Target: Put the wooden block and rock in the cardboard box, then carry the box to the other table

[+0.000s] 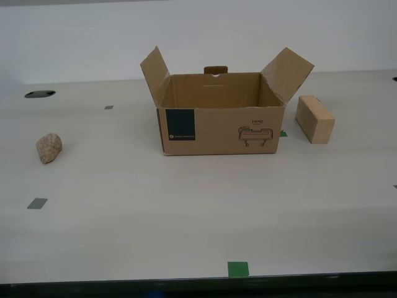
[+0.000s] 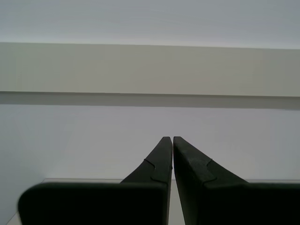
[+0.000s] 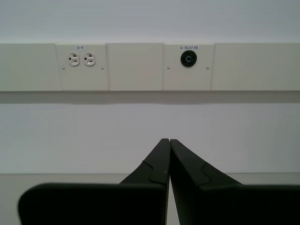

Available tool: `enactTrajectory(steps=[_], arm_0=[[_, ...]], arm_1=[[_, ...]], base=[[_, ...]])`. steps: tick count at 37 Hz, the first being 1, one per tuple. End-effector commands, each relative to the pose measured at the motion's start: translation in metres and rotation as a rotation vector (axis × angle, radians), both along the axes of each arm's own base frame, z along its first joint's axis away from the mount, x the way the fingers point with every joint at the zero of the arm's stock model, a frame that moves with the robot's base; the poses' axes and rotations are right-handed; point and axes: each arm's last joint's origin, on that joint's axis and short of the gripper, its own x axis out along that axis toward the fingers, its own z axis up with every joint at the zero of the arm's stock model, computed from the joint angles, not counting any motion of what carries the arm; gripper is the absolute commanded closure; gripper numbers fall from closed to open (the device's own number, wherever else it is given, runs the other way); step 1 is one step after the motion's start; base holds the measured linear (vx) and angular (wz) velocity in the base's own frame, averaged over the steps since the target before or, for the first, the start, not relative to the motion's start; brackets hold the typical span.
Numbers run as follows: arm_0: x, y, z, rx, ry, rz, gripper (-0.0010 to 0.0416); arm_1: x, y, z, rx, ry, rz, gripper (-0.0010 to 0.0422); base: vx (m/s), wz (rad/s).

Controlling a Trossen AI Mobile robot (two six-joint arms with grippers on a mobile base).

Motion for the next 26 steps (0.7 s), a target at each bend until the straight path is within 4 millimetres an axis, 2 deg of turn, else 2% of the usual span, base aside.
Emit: enactTrajectory(steps=[1,7,11,20,26], arm_0=[[0.0,0.0,0.0,-0.003,-0.001,-0.001,0.0406],[0.0,0.0,0.0,-0.002,0.012,-0.001,0.0406],[0.002,0.0,0.004,-0.003,0.084,-0.001,0.0406],[0.005,0.0,0.025,0.003,0.245,-0.001,0.0406],[0.001,0.0,0.046,0.008,0.412,-0.002,0.0406]], arm_1=[[0.0,0.0,0.001,-0.001,-0.006,-0.004,0.0412],[0.001,0.0,0.0,-0.002,0.048,-0.004,0.0412],[0.004,0.0,0.003,-0.001,0.136,-0.004,0.0412],[0.006,0.0,0.018,-0.027,0.326,-0.003,0.0412],[0.001,-0.001,0.037,-0.053,0.517,-0.006,0.0412]], base=[[0.0,0.0],[0.0,0.0],[0.0,0.0],[0.0,0.0],[0.0,0.0]])
